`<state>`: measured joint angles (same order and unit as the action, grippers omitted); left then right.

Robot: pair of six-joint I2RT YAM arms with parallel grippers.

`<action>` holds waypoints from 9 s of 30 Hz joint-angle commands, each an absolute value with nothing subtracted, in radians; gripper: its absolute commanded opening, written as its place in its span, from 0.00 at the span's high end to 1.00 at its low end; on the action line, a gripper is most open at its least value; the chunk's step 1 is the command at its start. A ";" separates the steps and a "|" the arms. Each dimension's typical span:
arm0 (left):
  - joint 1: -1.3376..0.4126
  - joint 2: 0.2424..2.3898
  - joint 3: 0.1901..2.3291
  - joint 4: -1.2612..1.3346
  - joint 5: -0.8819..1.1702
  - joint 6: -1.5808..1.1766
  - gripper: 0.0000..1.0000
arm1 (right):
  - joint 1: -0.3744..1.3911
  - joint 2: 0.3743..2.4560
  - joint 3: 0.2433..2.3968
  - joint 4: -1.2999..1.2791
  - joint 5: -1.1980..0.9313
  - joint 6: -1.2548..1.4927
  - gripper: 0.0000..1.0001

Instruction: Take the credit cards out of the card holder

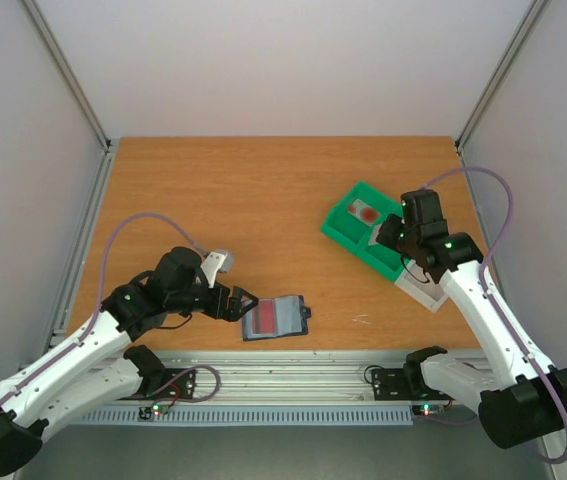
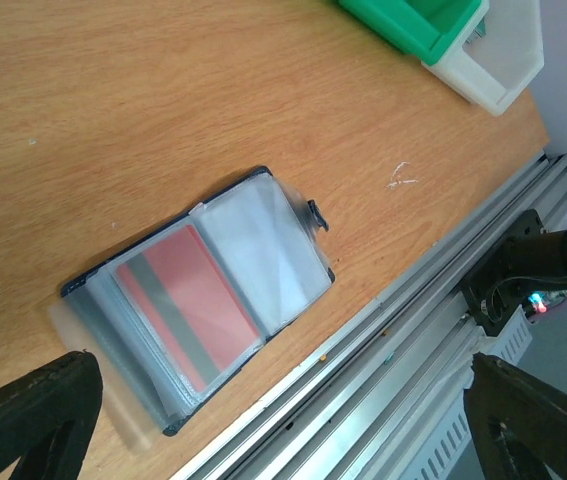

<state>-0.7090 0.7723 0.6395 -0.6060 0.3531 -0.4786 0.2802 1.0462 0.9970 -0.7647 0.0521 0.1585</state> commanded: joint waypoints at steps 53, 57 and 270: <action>-0.710 0.724 0.624 -0.597 0.295 -0.533 0.01 | -0.087 1.525 0.936 -0.324 -0.063 0.076 0.95; -0.710 0.717 0.620 -0.594 0.295 -0.535 0.01 | -0.087 1.540 0.943 -0.340 -0.039 0.072 0.94; -0.665 1.270 0.213 0.620 0.661 -1.155 0.55 | 0.959 1.552 0.644 0.080 -0.216 0.510 0.97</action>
